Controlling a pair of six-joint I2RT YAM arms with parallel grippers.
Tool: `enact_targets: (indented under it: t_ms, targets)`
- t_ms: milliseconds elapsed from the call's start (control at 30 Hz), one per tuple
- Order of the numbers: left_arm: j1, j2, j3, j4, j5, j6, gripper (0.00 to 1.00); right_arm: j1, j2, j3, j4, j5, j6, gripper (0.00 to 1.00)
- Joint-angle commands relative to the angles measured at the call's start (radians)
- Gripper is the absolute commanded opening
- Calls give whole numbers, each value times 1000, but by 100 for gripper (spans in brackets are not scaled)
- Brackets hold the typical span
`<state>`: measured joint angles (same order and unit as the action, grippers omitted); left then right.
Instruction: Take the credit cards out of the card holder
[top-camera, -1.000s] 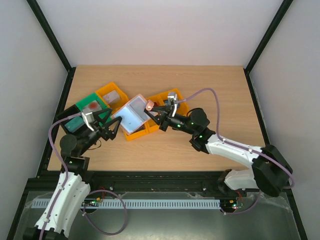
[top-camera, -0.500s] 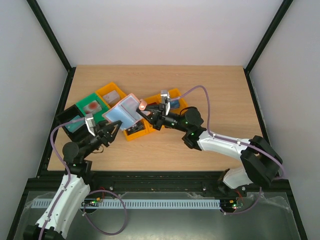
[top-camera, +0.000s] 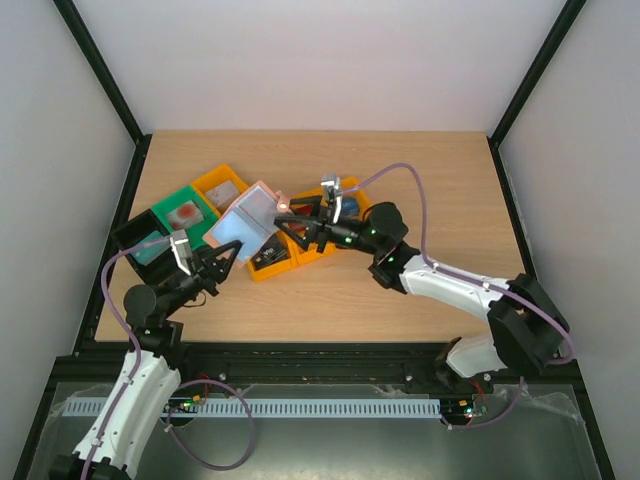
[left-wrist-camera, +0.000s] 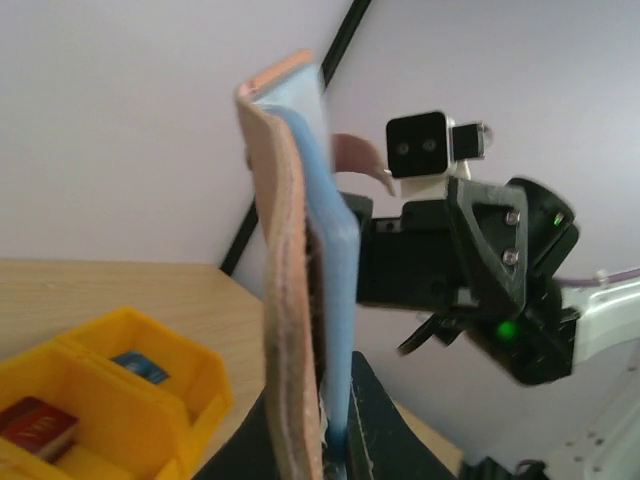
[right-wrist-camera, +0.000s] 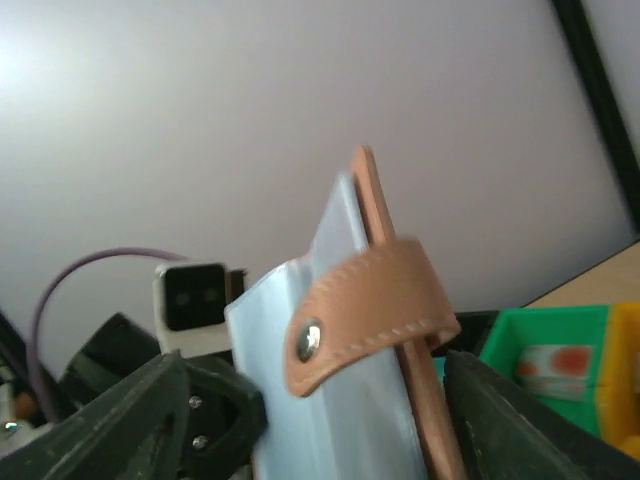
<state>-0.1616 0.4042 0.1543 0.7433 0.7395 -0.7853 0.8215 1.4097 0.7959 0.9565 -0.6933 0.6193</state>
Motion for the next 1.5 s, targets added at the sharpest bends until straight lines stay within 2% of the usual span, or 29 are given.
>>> enact_targets:
  t_ms: [0,100,167,233,333,433,500,633,767,933,1100,1200,1367,1467]
  targets:
    - [30,-25,55,-90,-23,225,2,-82,-99,92,-256,-45,-125,72]
    - [36,-31,114,-241,-11,381,2,-96,-156,175,-570,20,-317,78]
    - [36,-29,151,-344,-9,462,2,-97,-186,213,-668,30,-399,78]
    - [36,-26,176,-423,0,518,2,-96,-192,255,-713,-61,-435,74]
    - [46,-30,176,-411,82,584,2,-87,-148,302,-721,-236,-412,71]
    - [71,-43,188,-413,192,713,2,-73,-111,306,-679,-289,-394,71]
    - [89,-47,209,-447,171,742,2,-71,-96,319,-702,-312,-416,73]
    - [119,-54,230,-451,172,691,2,-63,-99,310,-713,-301,-442,72]
    - [131,-50,230,-373,224,606,2,-50,-90,306,-718,-293,-440,66]
    - [134,-45,235,-361,235,598,2,-51,-103,299,-716,-243,-459,62]
    - [140,-47,229,-341,229,567,2,-35,-90,304,-715,-239,-455,48]
    - [140,-47,225,-320,225,541,2,-8,-91,307,-734,-134,-463,46]
    - [140,-48,221,-303,213,493,2,86,-106,310,-764,130,-538,55]
    - [140,-50,214,-286,219,474,2,109,-107,306,-757,209,-553,56]
